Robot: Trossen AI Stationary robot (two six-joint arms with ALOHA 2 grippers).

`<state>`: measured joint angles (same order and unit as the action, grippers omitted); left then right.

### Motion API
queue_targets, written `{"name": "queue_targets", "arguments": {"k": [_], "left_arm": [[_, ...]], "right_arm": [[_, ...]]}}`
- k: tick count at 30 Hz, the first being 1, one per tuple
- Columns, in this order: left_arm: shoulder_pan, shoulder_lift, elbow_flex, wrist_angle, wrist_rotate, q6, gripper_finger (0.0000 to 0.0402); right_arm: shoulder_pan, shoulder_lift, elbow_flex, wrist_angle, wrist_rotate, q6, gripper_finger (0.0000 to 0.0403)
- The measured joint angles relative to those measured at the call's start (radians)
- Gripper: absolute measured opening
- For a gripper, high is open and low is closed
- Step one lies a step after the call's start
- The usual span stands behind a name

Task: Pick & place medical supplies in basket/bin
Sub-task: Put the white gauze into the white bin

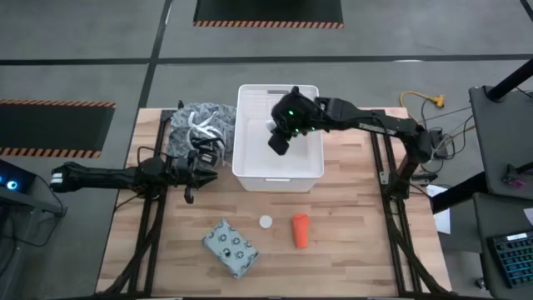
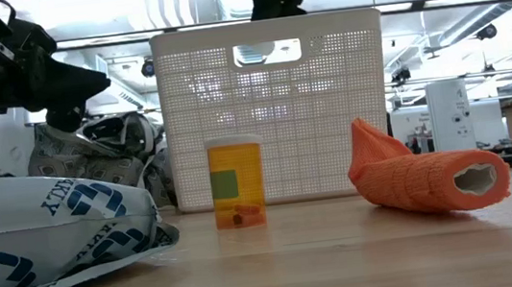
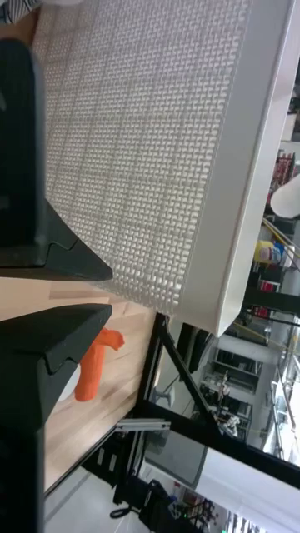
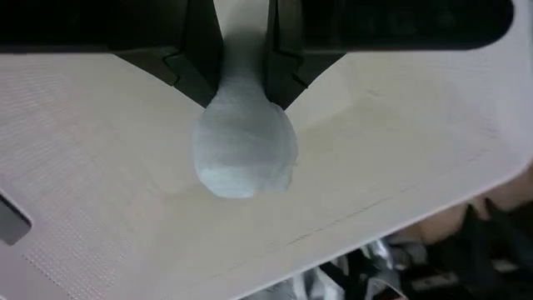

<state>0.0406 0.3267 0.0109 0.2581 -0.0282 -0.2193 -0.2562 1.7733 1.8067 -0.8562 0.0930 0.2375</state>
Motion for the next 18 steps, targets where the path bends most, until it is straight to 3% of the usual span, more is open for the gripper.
{"name": "queue_targets", "arguments": {"k": [5, 9, 18], "left_arm": [[0.0, 0.0, 0.0, 0.0, -0.001, 0.0, 0.0038], [0.0, 0.0, 0.0, 0.0, -0.001, 0.0, 0.0038], [0.0, 0.0, 0.0, 0.0, -0.002, 0.0, 0.0038]], "right_arm": [[-0.045, 0.137, 0.187, -0.177, -0.006, -0.099, 0.0053], [-0.066, 0.252, 0.297, -0.262, -0.09, -0.167, 0.0053], [-0.074, 0.458, 0.432, -0.433, -0.132, -0.253, 0.0053]]}}
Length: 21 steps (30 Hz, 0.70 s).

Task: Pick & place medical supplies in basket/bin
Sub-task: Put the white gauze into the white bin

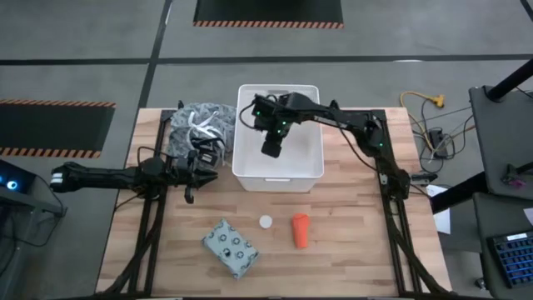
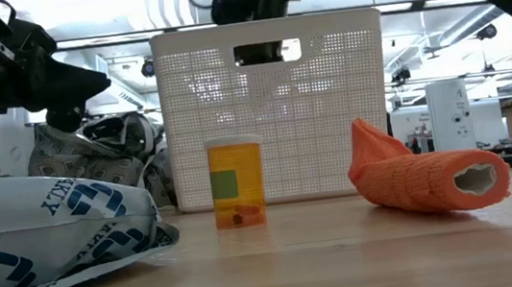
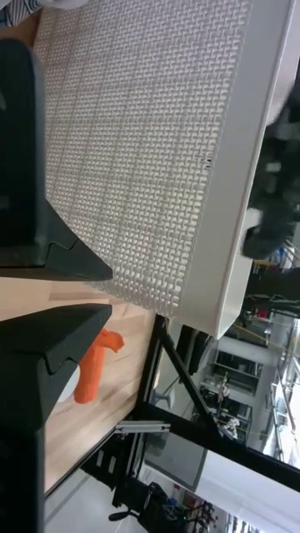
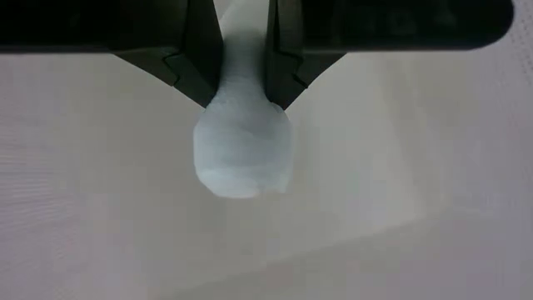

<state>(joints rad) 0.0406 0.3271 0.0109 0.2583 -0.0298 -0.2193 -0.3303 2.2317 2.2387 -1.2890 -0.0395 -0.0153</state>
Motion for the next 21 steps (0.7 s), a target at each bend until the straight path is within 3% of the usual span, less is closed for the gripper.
{"name": "queue_targets", "arguments": {"k": [16, 21], "left_arm": [[0.0, 0.0, 0.0, 0.0, -0.001, 0.0, 0.0038], [0.0, 0.0, 0.0, 0.0, 0.0, 0.0, 0.0038]], "right_arm": [[0.0, 0.185, 0.027, -0.008, -0.022, -0.04, 0.0053], [0.0, 0.193, 0.025, -0.006, -0.021, -0.001, 0.0082]]}}
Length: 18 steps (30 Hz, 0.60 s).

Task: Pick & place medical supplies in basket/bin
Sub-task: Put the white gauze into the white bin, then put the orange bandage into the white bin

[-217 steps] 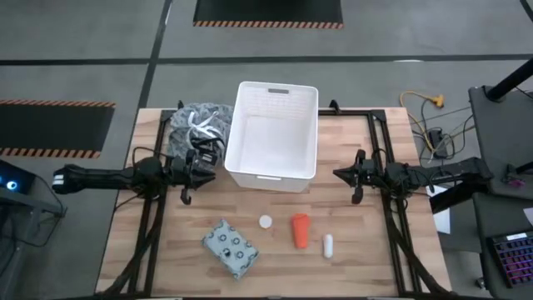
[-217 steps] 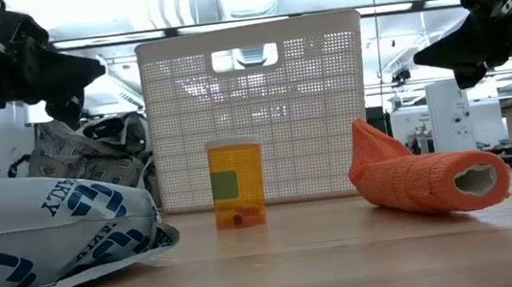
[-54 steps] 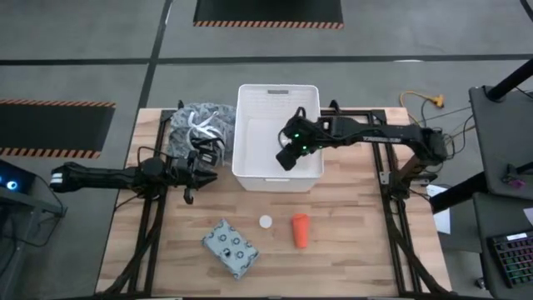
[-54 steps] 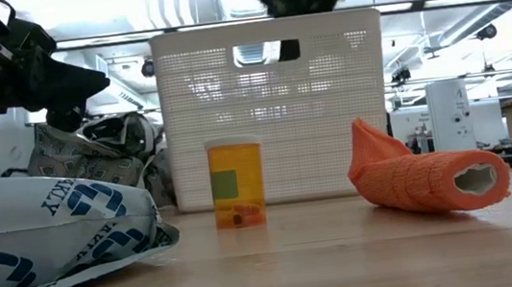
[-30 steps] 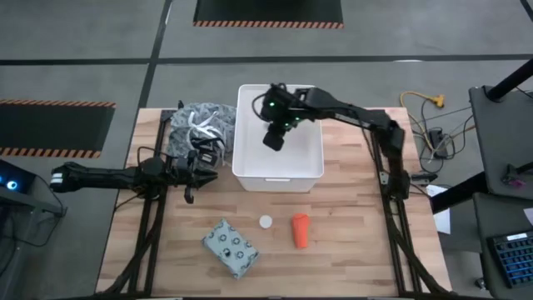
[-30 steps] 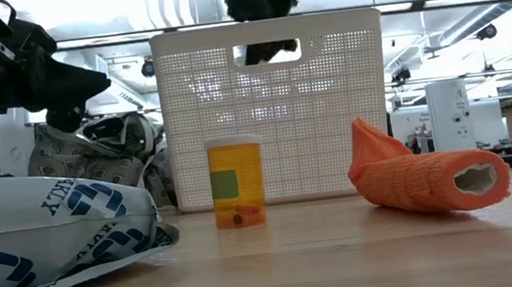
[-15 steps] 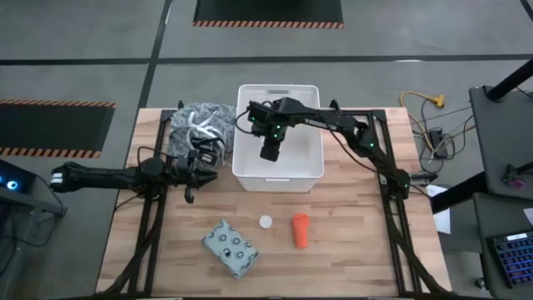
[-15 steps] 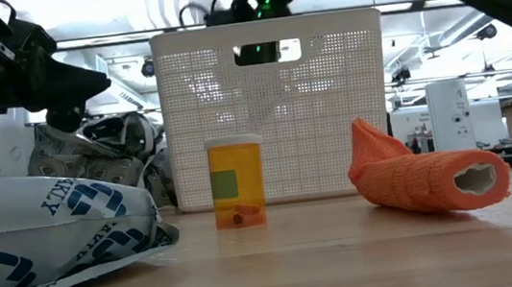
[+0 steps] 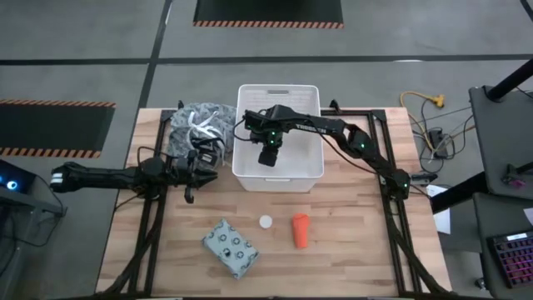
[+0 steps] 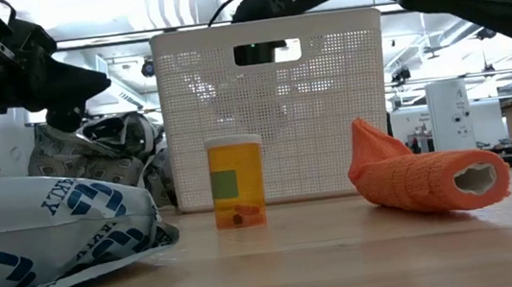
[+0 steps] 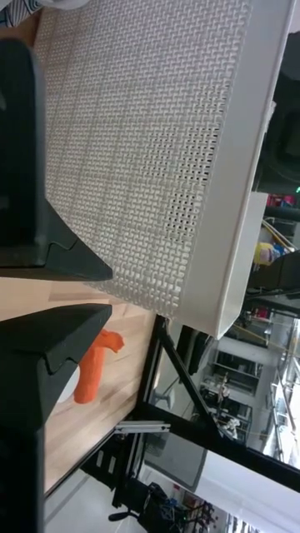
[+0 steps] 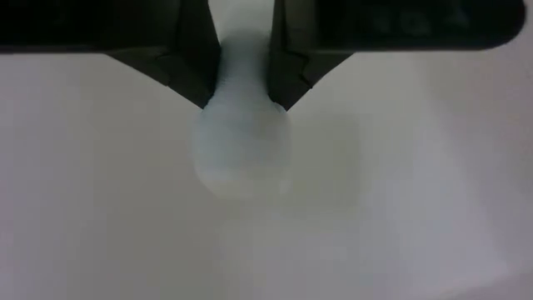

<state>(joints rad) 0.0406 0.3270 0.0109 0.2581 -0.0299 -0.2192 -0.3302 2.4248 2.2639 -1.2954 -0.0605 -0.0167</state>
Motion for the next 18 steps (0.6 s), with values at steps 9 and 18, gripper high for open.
{"name": "queue_targets", "arguments": {"k": [9, 18], "left_arm": [[0.0, 0.0, 0.0, 0.0, 0.001, 0.0, 0.0038], [0.0, 0.0, 0.0, 0.0, 0.001, 0.0, 0.0038]], "right_arm": [[0.0, -0.006, 0.007, -0.01, 0.037, 0.054, 0.0204], [0.0, -0.01, 0.094, -0.074, 0.037, 0.084, 0.0268]]}}
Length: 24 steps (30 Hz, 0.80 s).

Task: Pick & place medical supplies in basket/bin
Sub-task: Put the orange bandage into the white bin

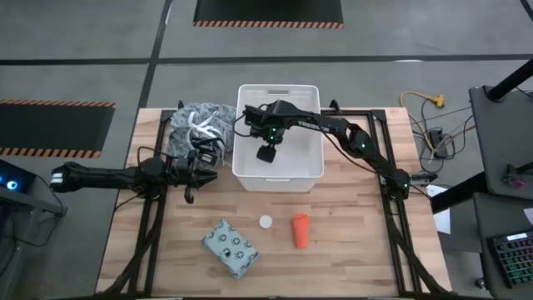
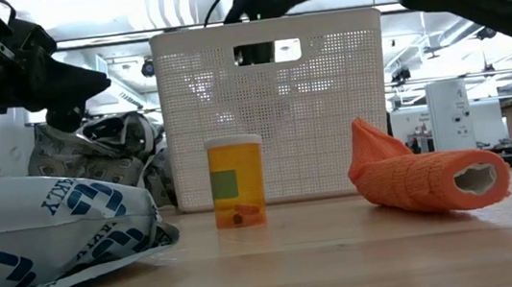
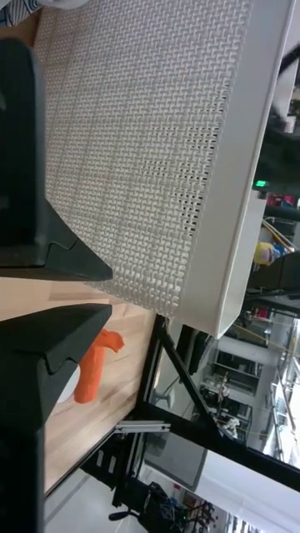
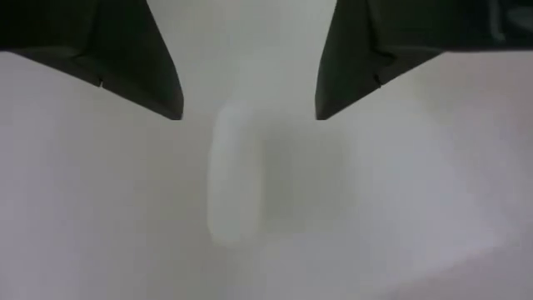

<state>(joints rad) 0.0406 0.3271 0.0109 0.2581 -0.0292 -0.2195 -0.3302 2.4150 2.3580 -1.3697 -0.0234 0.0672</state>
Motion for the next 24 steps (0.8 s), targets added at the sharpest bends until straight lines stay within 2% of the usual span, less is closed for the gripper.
{"name": "queue_targets", "arguments": {"k": [6, 13, 18, 24], "left_arm": [[0.0, 0.0, 0.0, 0.0, 0.0, 0.0, 0.0038], [0.0, 0.0, 0.0, 0.0, -0.002, 0.0, 0.0038], [0.0, 0.0, 0.0, 0.0, -0.002, 0.0, 0.0038], [0.0, 0.0, 0.0, 0.0, -0.001, 0.0, 0.0038]], "right_arm": [[0.0, -0.112, -0.008, 0.004, 0.005, 0.058, 0.0263], [0.037, -0.302, -0.008, 0.007, 0.013, 0.223, 0.025], [0.127, -0.435, -0.007, -0.028, 0.095, 0.369, 0.0246], [0.308, -0.546, -0.008, -0.114, 0.247, 0.499, 0.0246]]}}
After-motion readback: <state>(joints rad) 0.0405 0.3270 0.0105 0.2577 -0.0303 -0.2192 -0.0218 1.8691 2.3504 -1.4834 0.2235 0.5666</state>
